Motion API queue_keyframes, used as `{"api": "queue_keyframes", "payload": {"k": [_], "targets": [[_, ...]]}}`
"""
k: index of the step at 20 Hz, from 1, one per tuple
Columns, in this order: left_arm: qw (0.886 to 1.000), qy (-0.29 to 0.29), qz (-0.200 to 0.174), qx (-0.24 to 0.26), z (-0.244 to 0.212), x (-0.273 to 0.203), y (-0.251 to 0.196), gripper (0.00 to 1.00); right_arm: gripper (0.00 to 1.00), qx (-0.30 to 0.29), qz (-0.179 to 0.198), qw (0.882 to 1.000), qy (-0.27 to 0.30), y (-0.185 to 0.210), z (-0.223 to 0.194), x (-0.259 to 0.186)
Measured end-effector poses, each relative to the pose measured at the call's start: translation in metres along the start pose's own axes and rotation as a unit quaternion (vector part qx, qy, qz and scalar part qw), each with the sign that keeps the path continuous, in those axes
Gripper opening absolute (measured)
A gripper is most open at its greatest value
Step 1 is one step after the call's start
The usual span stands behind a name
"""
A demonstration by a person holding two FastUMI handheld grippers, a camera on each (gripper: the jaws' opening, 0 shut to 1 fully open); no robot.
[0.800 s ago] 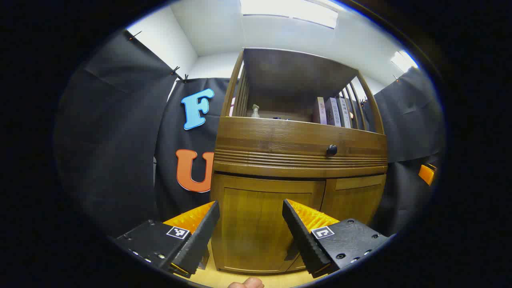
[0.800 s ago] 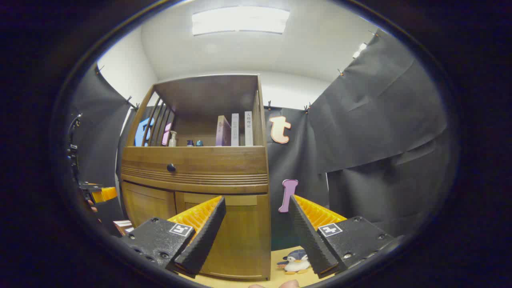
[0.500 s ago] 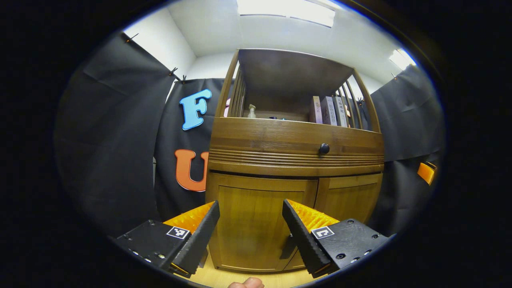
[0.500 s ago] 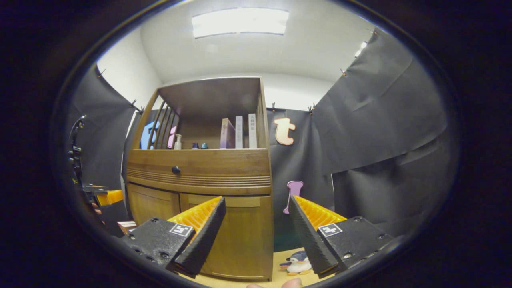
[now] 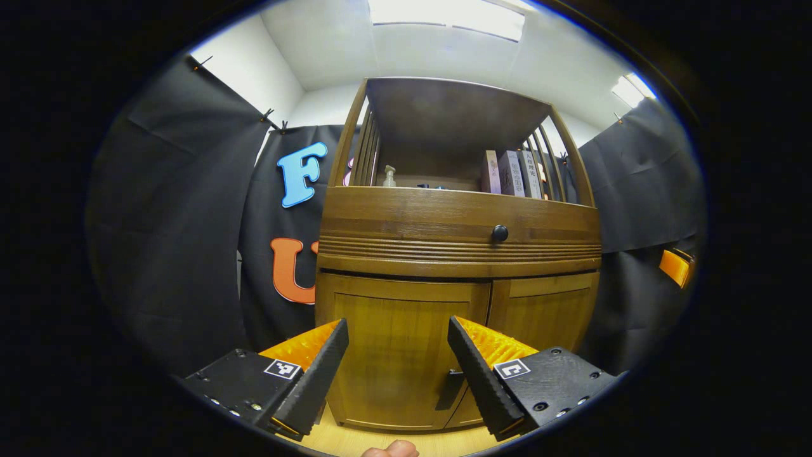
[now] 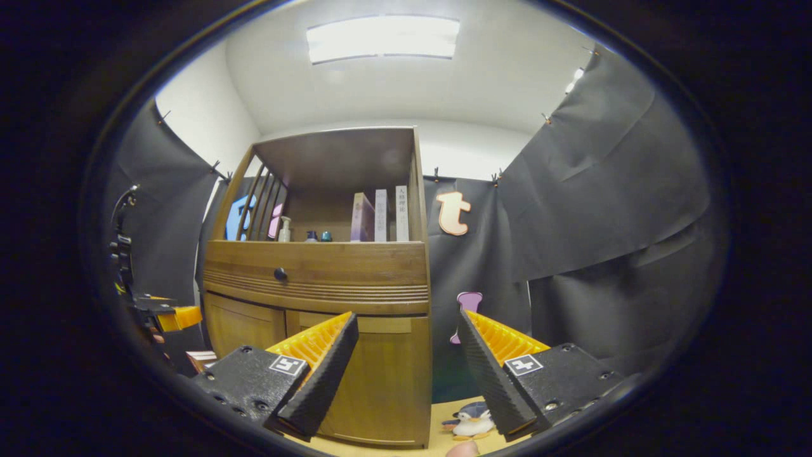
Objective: Open the right door of the double-door shoe cabinet with the right hand, and open the left door with the left hand.
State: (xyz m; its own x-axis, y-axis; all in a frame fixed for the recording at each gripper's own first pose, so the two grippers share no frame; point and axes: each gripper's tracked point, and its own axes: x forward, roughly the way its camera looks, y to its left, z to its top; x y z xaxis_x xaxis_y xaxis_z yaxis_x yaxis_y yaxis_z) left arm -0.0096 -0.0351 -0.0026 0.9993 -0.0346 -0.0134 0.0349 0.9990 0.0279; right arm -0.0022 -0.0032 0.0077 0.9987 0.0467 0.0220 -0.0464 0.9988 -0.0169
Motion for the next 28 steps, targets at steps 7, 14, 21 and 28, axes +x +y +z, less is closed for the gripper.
{"api": "queue_keyframes", "payload": {"k": [7,14,21,28], "targets": [[1.000,0.006,0.000,0.008,-0.002,0.001,0.005,0.95,0.98,-0.004,0.004,1.000,-0.001,0.009,-0.001,0.002],[1.000,0.004,0.011,0.010,0.002,0.000,0.019,0.94,0.99,-0.009,0.000,1.000,0.004,0.016,-0.004,0.007],[0.999,-0.003,0.027,0.019,0.007,-0.010,0.035,0.95,0.99,-0.013,0.020,0.999,0.021,0.041,-0.022,0.014],[0.999,0.007,0.035,0.019,-0.005,-0.024,0.056,0.94,0.99,-0.009,0.092,0.990,0.106,0.113,-0.100,0.033]]}}
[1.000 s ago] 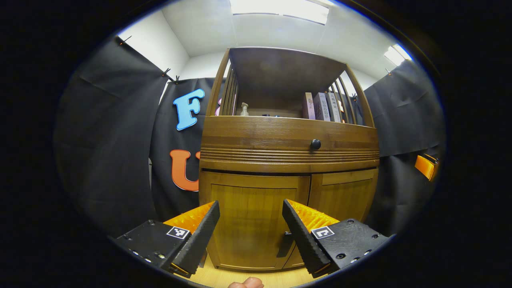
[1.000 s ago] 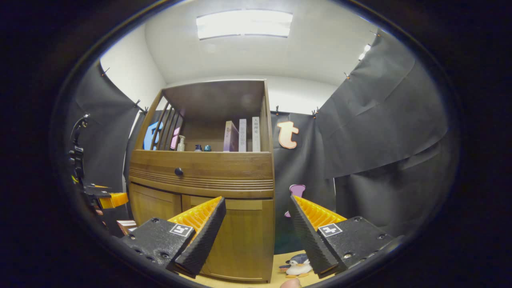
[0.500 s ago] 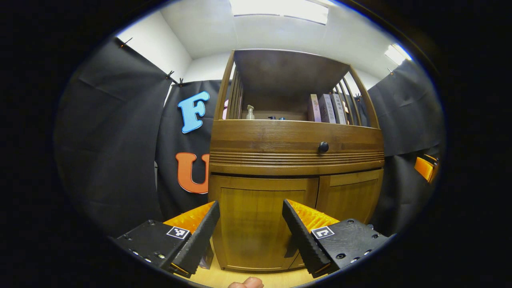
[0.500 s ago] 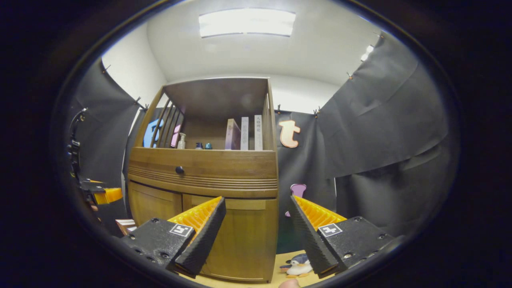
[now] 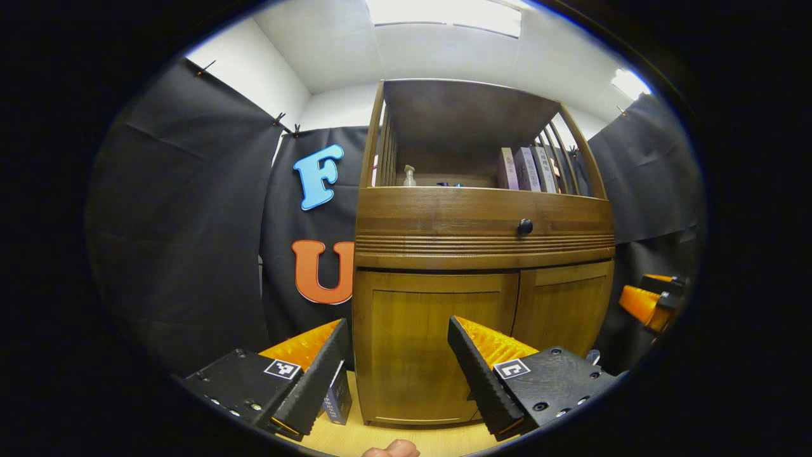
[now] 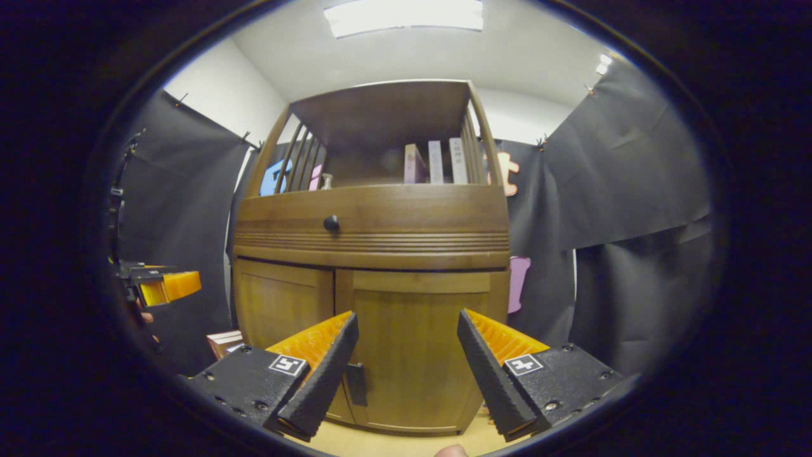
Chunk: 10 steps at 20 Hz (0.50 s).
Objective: Open the right door of the double-door shoe cabinet with the right hand, and open the left door with the left hand.
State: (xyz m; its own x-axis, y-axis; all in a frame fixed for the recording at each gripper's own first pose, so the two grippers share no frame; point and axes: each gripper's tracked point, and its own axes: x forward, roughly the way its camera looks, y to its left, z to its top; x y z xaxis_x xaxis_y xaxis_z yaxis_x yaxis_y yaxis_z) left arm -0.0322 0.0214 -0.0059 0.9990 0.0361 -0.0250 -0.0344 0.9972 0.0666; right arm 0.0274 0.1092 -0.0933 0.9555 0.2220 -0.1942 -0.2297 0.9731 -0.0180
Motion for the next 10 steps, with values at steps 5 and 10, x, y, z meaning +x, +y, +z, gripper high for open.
{"api": "queue_keyframes", "payload": {"k": [5,10], "targets": [[1.000,0.003,0.007,-0.002,-0.008,-0.004,0.018,0.95,0.94,-0.029,0.018,0.998,0.060,0.028,-0.076,0.042],[1.000,0.008,0.015,0.002,-0.017,-0.003,0.035,0.95,0.92,-0.031,0.038,0.991,0.123,0.054,-0.128,0.067]]}}
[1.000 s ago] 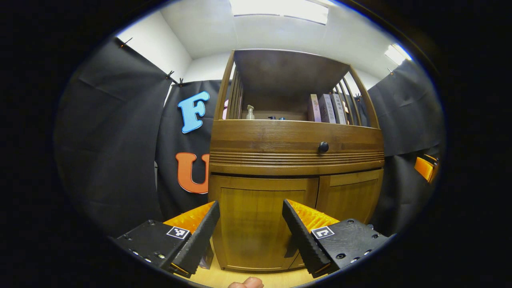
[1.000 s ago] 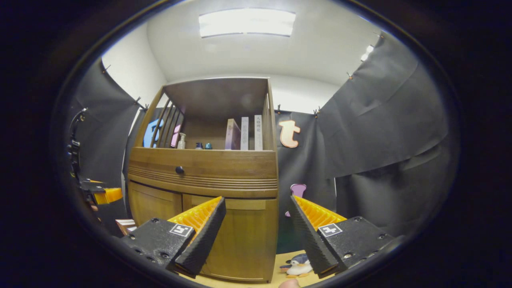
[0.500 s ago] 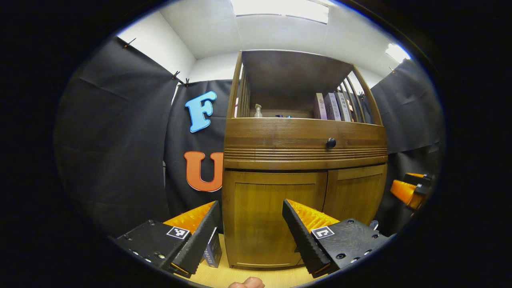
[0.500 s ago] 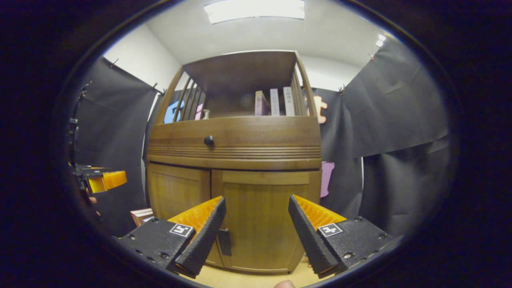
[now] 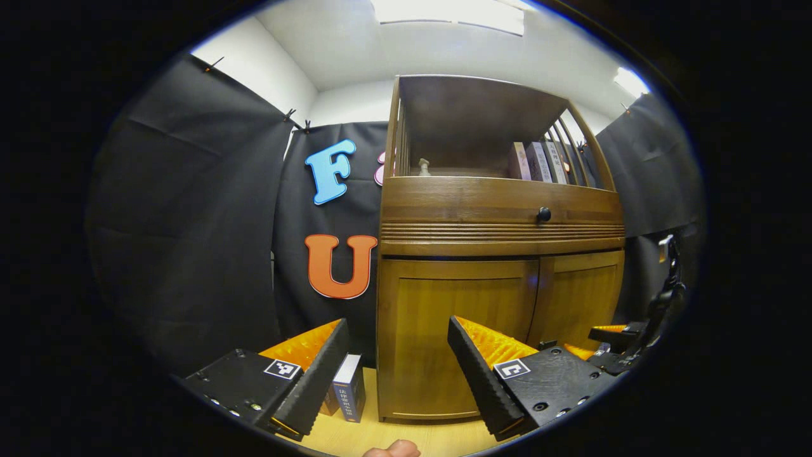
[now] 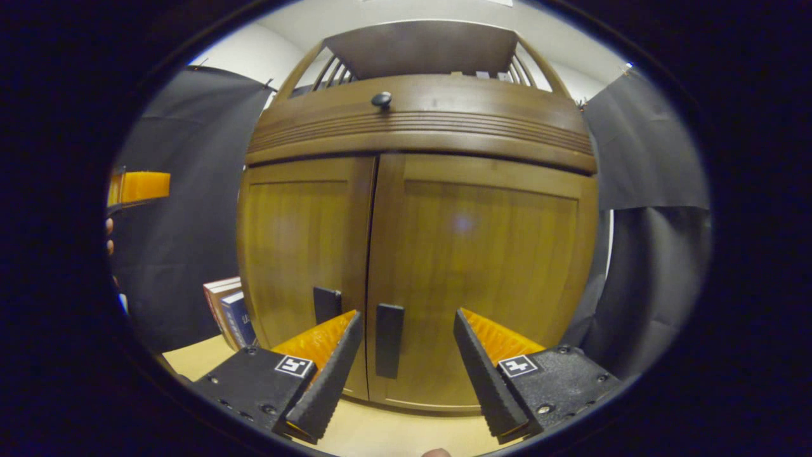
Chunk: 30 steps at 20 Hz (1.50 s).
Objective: Open the right door of the double-door shoe cabinet with the right hand, and open the left door with the left hand.
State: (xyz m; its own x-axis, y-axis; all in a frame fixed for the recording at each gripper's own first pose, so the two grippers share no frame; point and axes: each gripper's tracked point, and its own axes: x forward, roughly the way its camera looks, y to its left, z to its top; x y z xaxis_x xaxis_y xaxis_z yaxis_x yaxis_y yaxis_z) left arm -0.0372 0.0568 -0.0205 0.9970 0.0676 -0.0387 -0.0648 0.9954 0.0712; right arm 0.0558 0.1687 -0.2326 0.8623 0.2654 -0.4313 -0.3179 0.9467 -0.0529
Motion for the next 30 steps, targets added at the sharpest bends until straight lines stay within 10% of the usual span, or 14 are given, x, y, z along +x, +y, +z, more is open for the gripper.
{"api": "queue_keyframes", "payload": {"k": [30], "targets": [[0.998,0.034,-0.049,0.000,-0.027,0.036,-0.028,0.94,0.29,0.095,-0.044,0.991,0.083,0.008,-0.063,0.072]]}}
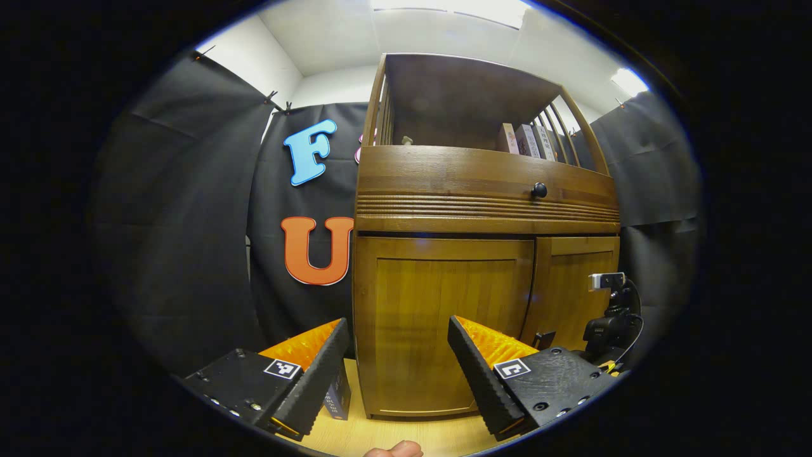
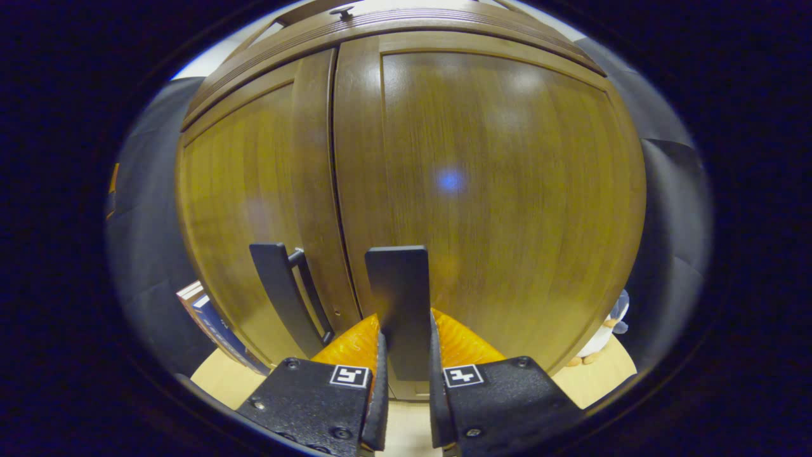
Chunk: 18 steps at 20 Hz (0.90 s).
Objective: Open the right door of the double-door shoe cabinet with the right hand, and open the left door with the left hand.
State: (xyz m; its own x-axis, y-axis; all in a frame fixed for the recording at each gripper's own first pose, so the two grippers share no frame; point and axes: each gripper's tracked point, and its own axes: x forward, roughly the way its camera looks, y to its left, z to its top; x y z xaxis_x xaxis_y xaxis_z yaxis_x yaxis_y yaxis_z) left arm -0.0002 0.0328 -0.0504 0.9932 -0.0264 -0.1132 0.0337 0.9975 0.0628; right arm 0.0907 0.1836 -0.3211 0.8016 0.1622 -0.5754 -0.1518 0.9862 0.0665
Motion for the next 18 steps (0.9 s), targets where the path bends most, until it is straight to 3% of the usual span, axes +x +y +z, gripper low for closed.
{"api": "queue_keyframes", "payload": {"k": [18], "targets": [[0.999,-0.003,-0.052,0.001,-0.005,0.010,-0.091,0.95,0.29,-0.017,0.049,0.999,-0.002,-0.005,-0.003,-0.028]]}}
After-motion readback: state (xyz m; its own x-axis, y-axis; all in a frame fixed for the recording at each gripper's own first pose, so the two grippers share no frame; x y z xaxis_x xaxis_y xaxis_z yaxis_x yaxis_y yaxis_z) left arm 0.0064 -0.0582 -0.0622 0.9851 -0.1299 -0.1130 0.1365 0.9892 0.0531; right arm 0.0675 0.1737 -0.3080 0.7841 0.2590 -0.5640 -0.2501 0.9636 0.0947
